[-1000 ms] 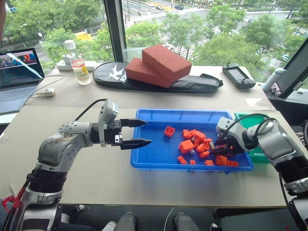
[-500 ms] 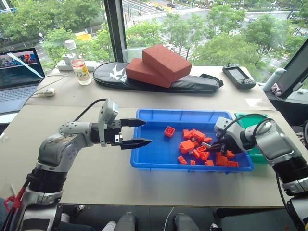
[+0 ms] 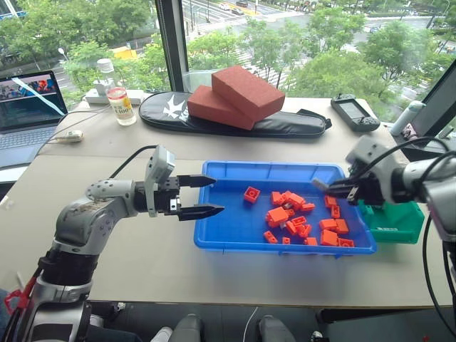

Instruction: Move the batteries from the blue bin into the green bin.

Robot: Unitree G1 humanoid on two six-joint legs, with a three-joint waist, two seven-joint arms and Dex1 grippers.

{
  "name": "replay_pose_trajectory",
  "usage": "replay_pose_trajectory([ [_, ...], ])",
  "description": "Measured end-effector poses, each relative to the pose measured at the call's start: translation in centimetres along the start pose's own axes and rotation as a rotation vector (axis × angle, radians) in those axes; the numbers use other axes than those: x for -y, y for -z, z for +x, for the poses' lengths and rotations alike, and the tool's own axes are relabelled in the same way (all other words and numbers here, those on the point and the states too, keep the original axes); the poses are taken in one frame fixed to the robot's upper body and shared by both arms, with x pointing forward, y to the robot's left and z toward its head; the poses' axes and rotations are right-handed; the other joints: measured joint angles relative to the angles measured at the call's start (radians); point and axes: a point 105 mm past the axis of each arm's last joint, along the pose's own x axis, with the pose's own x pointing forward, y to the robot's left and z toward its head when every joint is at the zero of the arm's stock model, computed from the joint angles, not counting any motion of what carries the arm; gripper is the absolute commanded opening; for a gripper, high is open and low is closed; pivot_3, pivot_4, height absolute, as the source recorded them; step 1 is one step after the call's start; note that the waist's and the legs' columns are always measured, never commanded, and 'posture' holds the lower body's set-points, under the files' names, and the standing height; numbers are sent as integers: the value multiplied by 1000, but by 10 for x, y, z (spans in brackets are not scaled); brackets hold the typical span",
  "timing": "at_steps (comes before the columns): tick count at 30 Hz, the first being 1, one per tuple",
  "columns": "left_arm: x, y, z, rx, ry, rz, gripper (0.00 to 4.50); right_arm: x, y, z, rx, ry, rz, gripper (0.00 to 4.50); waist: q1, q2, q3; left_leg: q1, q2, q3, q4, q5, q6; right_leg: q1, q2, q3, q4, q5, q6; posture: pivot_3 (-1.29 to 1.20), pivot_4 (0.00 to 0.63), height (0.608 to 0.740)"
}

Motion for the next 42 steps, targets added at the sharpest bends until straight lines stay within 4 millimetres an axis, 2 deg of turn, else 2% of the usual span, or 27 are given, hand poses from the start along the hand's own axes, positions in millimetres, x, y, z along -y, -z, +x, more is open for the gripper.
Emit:
replay_pose_trajectory([
  [3,0,0,0,2,1,0,4500,4,17,5,-51,41,25,440,-12,1,0,0,1,0,0,0,0,-1,1,1,1,0,0,0,150,740],
  [6,0,0,0,1,3,0,4500,-2,27,11,-71,28,40,440,-24,1,0,1,1,0,-1,0,0,0,2,1,1,0,0,0,150,740],
  [8,0,0,0,1,5,0,4500,-7,31,15,-77,15,42,1284,-25,1,0,1,1,0,-1,0,0,0,2,1,1,0,0,0,150,740],
  [9,1,0,0,2,6,0,4500,-7,30,16,-71,16,37,1504,-25,1,0,1,1,0,-1,0,0,0,2,1,1,0,0,0,150,740],
  [15,1,0,0,1,8,1,4500,-6,22,16,-23,24,28,3520,-21,1,0,1,1,0,-1,0,0,0,2,1,1,0,0,0,150,740],
  [16,1,0,0,1,8,1,4500,-8,15,15,8,13,33,3520,-20,1,0,1,1,0,-1,0,0,0,2,1,1,0,0,0,150,740],
  [18,1,0,0,-1,8,1,4500,-28,-17,3,149,-94,-1,3520,-24,4,1,1,1,0,-1,0,0,-1,2,2,1,0,0,0,150,740],
  [19,1,0,0,-1,10,1,4500,-48,-40,-8,249,-186,-52,3520,-29,4,1,2,2,-1,-1,0,0,0,3,2,1,0,0,0,150,740],
  [20,1,0,0,-1,11,2,4500,-64,-56,-18,316,-256,-93,3520,-32,4,1,2,2,-1,-1,0,1,0,4,2,1,0,0,0,150,740],
  [22,1,0,0,-2,12,1,4500,-101,-74,-37,412,-420,-175,3520,-31,4,1,2,2,-3,-1,0,1,1,4,0,1,0,0,0,150,740],
  [25,1,0,-1,-3,13,1,4500,-166,-73,-49,442,-706,-281,3520,-27,4,1,1,1,-3,0,0,1,2,3,0,1,0,0,0,150,740],
  [27,2,0,0,-4,17,0,4500,-198,-67,-48,413,-842,-319,3520,-24,4,1,1,1,-3,0,0,1,1,2,0,1,0,0,0,150,740],
  [31,3,1,0,-5,23,-1,4500,-214,-69,-33,363,-853,-390,3520,-21,4,1,1,1,-3,0,0,0,0,2,0,1,0,0,0,150,740],
  [37,3,1,0,-7,23,-1,4500,-209,-63,-5,262,-801,-622,3520,-20,4,1,1,1,-2,0,0,0,0,2,0,1,0,0,0,150,740],
  [42,3,2,-1,-9,20,-5,4500,-218,-62,-4,259,-897,-796,3520,-22,4,1,1,1,-2,0,0,1,0,2,0,1,0,0,0,150,740],
])
